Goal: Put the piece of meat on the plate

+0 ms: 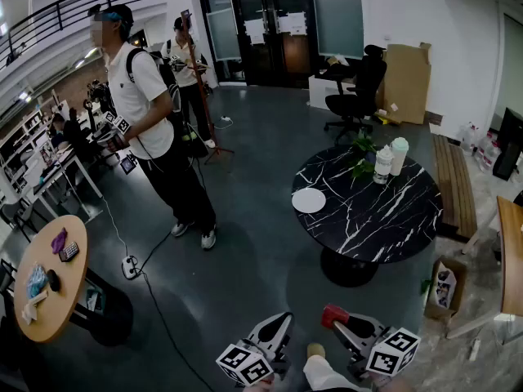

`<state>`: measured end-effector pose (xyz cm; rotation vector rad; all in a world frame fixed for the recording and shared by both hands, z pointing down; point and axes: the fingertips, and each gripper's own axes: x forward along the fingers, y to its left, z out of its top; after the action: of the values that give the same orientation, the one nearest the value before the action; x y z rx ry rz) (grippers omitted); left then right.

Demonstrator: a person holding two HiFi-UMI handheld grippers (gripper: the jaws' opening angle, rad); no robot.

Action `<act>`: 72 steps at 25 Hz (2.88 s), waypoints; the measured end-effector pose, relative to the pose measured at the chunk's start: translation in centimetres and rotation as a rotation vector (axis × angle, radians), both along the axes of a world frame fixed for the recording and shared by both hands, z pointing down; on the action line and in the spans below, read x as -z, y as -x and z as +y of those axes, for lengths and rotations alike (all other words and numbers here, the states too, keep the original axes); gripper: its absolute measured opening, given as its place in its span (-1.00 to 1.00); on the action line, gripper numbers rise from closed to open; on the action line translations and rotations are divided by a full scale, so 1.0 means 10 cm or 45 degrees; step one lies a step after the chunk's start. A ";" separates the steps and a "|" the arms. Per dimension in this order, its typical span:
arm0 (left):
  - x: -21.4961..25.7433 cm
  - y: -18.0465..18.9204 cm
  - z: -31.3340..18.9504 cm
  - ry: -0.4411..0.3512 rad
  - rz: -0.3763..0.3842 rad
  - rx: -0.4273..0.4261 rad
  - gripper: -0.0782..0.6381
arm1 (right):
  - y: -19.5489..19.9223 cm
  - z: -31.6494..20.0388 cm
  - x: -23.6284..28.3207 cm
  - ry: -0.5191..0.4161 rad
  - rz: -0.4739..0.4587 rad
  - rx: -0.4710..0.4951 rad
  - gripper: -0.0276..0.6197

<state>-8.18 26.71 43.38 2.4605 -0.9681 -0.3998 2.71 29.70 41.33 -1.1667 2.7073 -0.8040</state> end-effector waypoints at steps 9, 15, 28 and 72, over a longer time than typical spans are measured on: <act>0.00 -0.28 -1.15 0.002 -0.010 0.015 -0.76 | -0.19 -1.10 -0.01 -0.003 0.013 0.026 -0.65; -0.03 -0.52 -1.75 0.001 -0.022 -0.007 -0.76 | -0.37 -1.72 -0.12 0.029 0.011 0.015 -0.65; -0.30 -0.57 -2.44 0.075 -0.051 0.058 -0.76 | -0.44 -2.45 -0.26 0.046 0.010 0.052 -0.65; -1.59 -0.41 -5.85 0.171 -0.239 0.144 -0.76 | -0.41 -5.70 -1.84 0.653 0.106 -0.063 -0.65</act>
<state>-4.12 -31.74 59.32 2.3593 -1.1749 -0.1360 6.82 -27.34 59.71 -1.3690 2.5966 -1.5353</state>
